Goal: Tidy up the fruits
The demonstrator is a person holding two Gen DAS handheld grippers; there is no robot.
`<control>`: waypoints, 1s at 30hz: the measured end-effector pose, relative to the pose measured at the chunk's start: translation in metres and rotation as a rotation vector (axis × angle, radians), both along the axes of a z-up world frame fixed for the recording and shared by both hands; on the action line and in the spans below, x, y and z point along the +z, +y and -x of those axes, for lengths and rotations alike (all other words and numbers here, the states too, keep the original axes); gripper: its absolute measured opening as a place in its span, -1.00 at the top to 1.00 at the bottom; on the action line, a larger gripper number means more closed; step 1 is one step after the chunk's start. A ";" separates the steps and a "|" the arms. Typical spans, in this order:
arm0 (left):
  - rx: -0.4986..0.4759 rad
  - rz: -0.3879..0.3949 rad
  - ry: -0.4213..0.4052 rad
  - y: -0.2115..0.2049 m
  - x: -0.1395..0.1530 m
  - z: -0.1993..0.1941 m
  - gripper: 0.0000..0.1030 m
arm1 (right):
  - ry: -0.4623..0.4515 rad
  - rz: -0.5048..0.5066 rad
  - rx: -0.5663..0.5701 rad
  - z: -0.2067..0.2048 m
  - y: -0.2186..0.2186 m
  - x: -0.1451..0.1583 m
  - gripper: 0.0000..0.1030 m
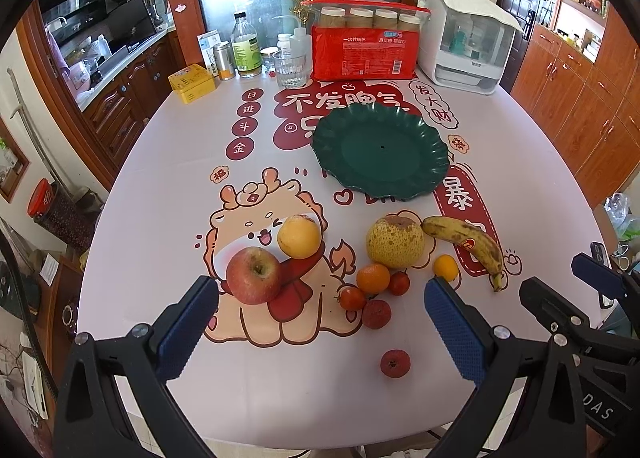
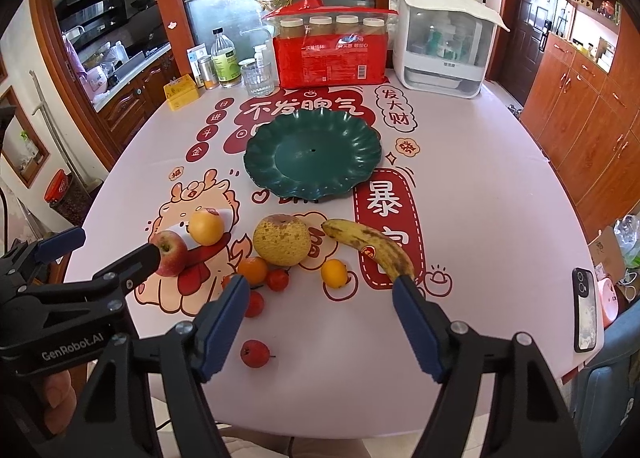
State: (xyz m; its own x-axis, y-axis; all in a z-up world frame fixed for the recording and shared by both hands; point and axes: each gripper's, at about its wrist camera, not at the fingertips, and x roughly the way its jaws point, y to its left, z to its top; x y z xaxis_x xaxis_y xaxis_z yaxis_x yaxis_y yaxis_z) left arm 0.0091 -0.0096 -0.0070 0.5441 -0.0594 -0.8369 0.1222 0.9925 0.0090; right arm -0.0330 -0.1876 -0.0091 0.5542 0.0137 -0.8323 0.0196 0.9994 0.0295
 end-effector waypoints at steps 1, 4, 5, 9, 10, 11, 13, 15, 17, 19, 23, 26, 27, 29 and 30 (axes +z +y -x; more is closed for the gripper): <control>0.000 0.000 0.000 0.000 0.000 0.000 -0.99 | 0.000 -0.001 0.000 0.000 0.000 0.000 -0.44; 0.000 0.000 0.000 0.000 0.000 0.000 -0.99 | 0.000 0.000 0.001 0.000 0.002 0.000 -0.44; -0.001 0.000 0.000 0.000 0.000 -0.001 -0.99 | 0.000 0.000 0.002 0.001 0.002 0.000 -0.44; 0.002 0.000 -0.001 0.000 0.000 0.000 -0.99 | 0.000 -0.001 0.002 0.001 0.000 -0.001 -0.44; 0.002 0.000 0.000 0.000 0.000 0.000 -0.99 | 0.000 -0.002 0.003 0.002 0.001 -0.001 -0.44; 0.002 -0.001 0.001 0.000 -0.001 0.000 -0.99 | 0.000 -0.003 0.004 0.002 0.003 -0.001 -0.44; 0.002 -0.001 0.002 -0.001 -0.001 0.000 -0.99 | 0.000 -0.006 0.006 0.003 0.005 0.000 -0.44; 0.003 -0.003 0.002 -0.002 -0.002 0.002 -0.99 | -0.001 -0.008 0.011 0.004 0.010 0.000 -0.41; 0.002 -0.003 0.000 0.000 -0.003 0.004 -0.99 | -0.002 -0.010 0.018 0.005 0.014 0.000 -0.35; 0.004 -0.003 -0.002 0.001 -0.003 0.005 -0.99 | -0.003 -0.011 0.023 0.006 0.018 0.001 -0.34; 0.005 0.000 -0.004 0.002 -0.003 0.007 -0.99 | -0.006 -0.016 0.027 0.008 0.016 -0.001 -0.32; 0.003 0.002 -0.003 0.002 -0.003 0.006 -0.99 | -0.006 -0.016 0.027 0.007 0.016 -0.001 -0.31; 0.003 0.000 -0.003 0.002 -0.002 0.006 -0.99 | -0.006 -0.015 0.027 0.007 0.016 -0.001 -0.30; 0.002 -0.002 -0.003 0.002 -0.002 0.006 -0.99 | -0.007 -0.014 0.026 0.008 0.016 -0.001 -0.30; 0.003 -0.002 -0.003 0.002 -0.002 0.006 -0.99 | -0.006 -0.016 0.027 0.008 0.015 -0.001 -0.30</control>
State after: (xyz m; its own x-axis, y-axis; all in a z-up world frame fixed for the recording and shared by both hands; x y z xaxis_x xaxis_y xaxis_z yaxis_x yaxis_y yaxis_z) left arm 0.0029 -0.0078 -0.0094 0.5470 -0.0561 -0.8352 0.1195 0.9928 0.0116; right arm -0.0406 -0.1726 -0.0099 0.5584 0.0422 -0.8285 -0.0077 0.9989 0.0457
